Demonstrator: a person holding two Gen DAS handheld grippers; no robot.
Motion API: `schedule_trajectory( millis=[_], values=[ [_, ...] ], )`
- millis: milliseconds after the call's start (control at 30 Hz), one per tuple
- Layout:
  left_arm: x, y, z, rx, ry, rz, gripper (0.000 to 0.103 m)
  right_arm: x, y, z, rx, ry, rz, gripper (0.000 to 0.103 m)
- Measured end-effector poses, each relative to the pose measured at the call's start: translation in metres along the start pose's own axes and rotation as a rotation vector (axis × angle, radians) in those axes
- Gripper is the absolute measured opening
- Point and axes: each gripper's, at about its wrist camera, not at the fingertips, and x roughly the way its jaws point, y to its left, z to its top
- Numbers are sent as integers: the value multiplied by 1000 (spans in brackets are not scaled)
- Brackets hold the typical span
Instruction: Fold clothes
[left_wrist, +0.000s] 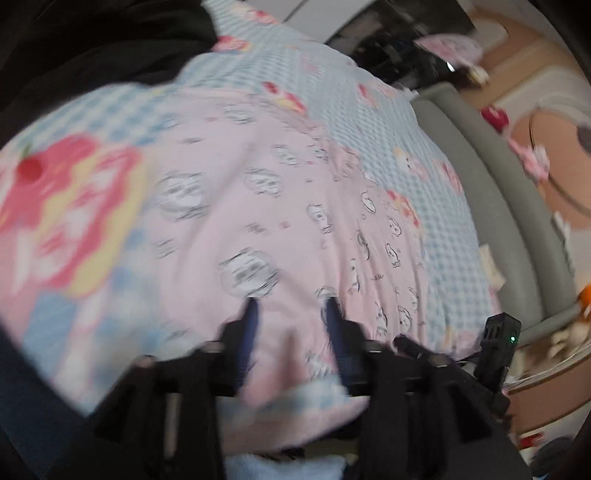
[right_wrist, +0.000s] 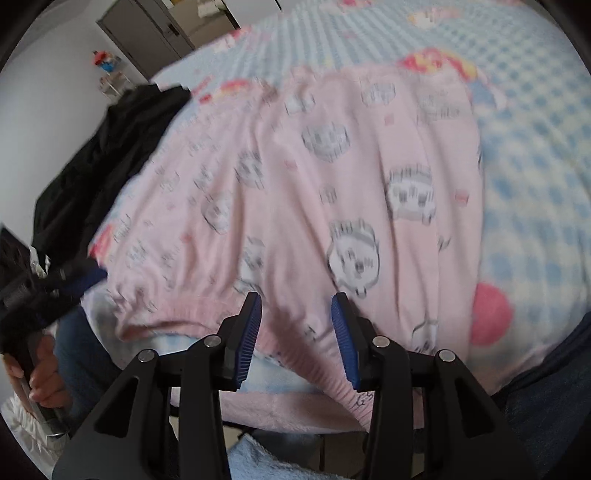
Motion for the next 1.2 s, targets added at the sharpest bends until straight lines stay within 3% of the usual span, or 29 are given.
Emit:
schedule_trajectory(
  millis=[67,167,233,333,467,500,567,700,800,900,1000,1200],
  values=[
    [19,-11,0,33,20,92,45,4,-3,-4,0,14,6,40],
    [41,-16,-15,121,110,200,44,-3,-7,-6,1,11,22,40],
    [48,-15,-30,195,162,286,42,-12,-10,-9,-3,-17,-10,40],
    [37,-11,-32,193,177,245,42,-20,-17,-8,20,-45,-55,40],
    [21,-23,-24,206,106,117,42,-1,-19,-10,-4,41,-125,40],
    [24,-23,-25,213,107,124,45,1,-19,-11,-7,49,-124,40],
    [42,-12,-32,195,181,233,42,-2,-17,-11,-10,47,-107,40],
    [33,-6,-32,171,181,175,43,-21,-27,-8,26,12,-31,40],
    [31,-12,-25,181,167,180,43,-36,-45,9,69,-20,-22,40],
    [30,-28,-8,207,79,330,41,-49,-61,31,74,-65,-51,41],
    [41,-52,21,210,71,254,41,-56,-73,53,71,-90,-65,43],
    [80,-114,90,342,67,160,41,-60,-117,102,133,-112,-113,44]
  ],
)
